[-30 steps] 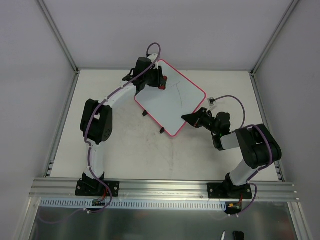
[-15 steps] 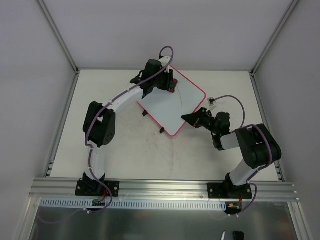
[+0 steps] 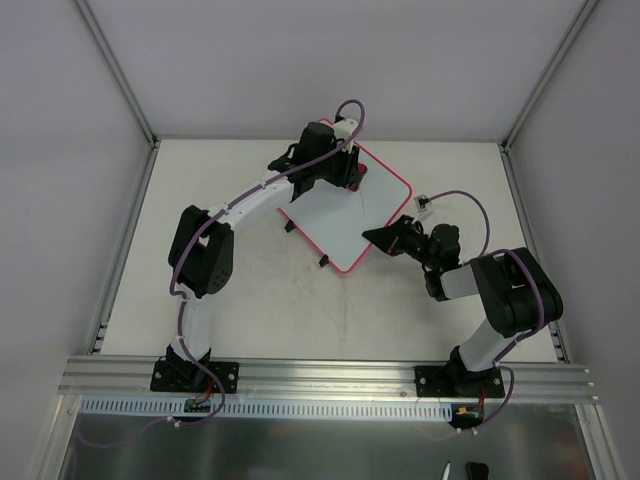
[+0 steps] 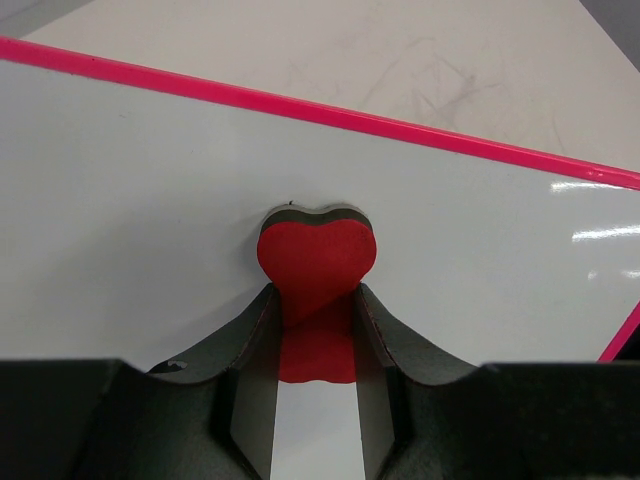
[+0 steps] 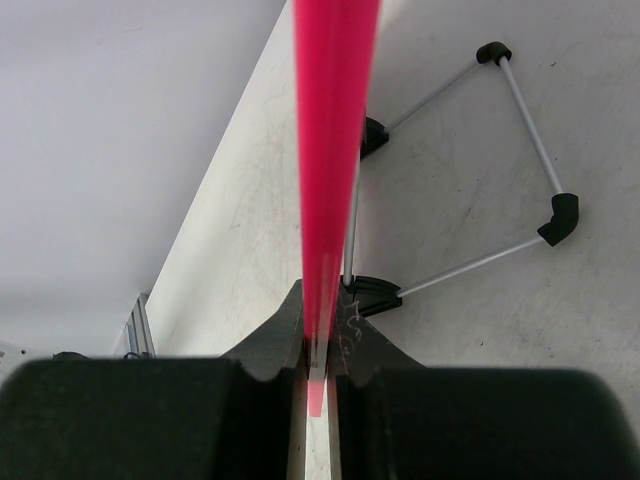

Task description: Erase the whiteboard

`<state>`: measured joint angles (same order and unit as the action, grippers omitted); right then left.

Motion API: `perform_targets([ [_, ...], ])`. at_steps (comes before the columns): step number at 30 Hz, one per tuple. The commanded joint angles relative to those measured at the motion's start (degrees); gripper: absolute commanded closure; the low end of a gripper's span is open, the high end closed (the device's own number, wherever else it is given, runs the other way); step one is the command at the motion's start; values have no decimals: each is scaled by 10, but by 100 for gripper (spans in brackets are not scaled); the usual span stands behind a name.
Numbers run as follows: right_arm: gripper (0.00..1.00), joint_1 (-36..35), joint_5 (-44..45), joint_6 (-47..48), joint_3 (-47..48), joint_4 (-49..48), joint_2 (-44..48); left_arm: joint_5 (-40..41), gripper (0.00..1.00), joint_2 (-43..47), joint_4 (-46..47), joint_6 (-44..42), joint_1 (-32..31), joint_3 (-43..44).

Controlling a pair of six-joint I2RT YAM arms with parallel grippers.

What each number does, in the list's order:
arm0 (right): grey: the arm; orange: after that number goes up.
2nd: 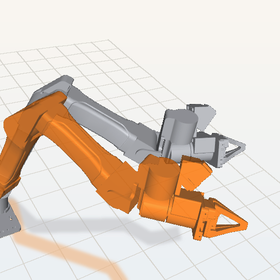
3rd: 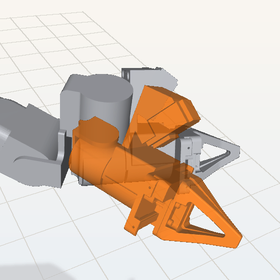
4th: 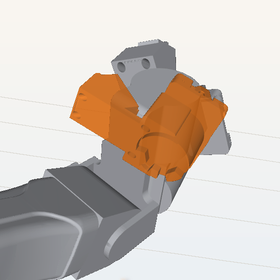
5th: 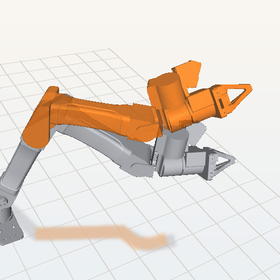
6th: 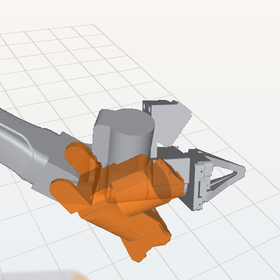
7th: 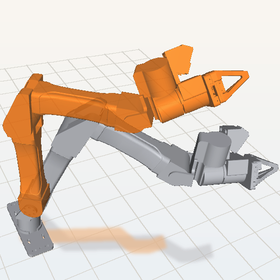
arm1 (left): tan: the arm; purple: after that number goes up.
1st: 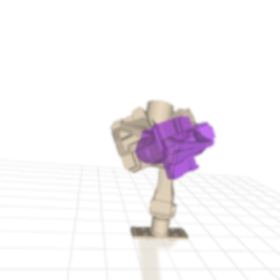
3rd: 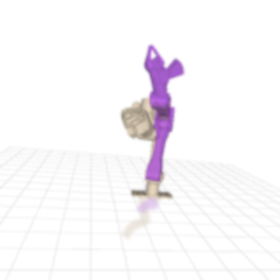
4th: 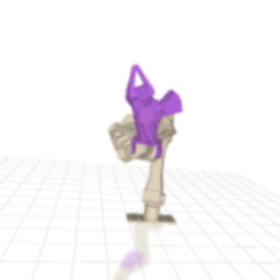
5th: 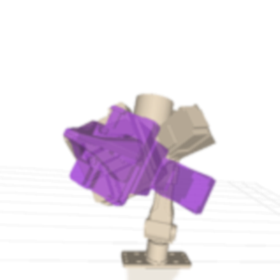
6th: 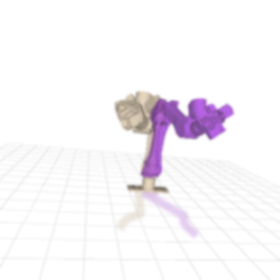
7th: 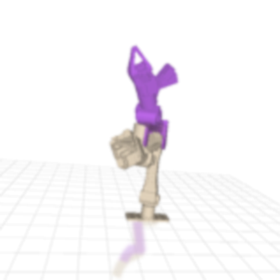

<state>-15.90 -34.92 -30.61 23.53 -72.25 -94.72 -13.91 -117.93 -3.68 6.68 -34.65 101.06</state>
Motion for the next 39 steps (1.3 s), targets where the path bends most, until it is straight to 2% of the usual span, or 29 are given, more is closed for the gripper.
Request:
perform_targets([
  [1, 100, -31, -72, 44, 19, -155, 7, 6, 96, 13, -24, -26, -17, 19],
  [5, 100, -32, -72, 43, 19, -155, 8, 63, 96, -2, -40, -31, -7, 50],
  [12, 100, -32, -74, 42, 18, -155, 10, 63, 96, -31, -63, -7, 46, 101],
  [17, 100, -31, -74, 42, 19, -155, 10, 67, 96, -42, -78, -17, 53, 114],
  [21, 100, -31, -73, 42, 19, -155, 9, 53, 98, -34, -77, -17, 48, 91],
  [29, 100, -31, -72, 40, 20, -155, 6, 77, 100, 1, -67, -40, -16, 36],
  [39, 100, -30, -71, 38, 20, -155, 7, 101, 100, 75, 16, -18, -65, -117],
])
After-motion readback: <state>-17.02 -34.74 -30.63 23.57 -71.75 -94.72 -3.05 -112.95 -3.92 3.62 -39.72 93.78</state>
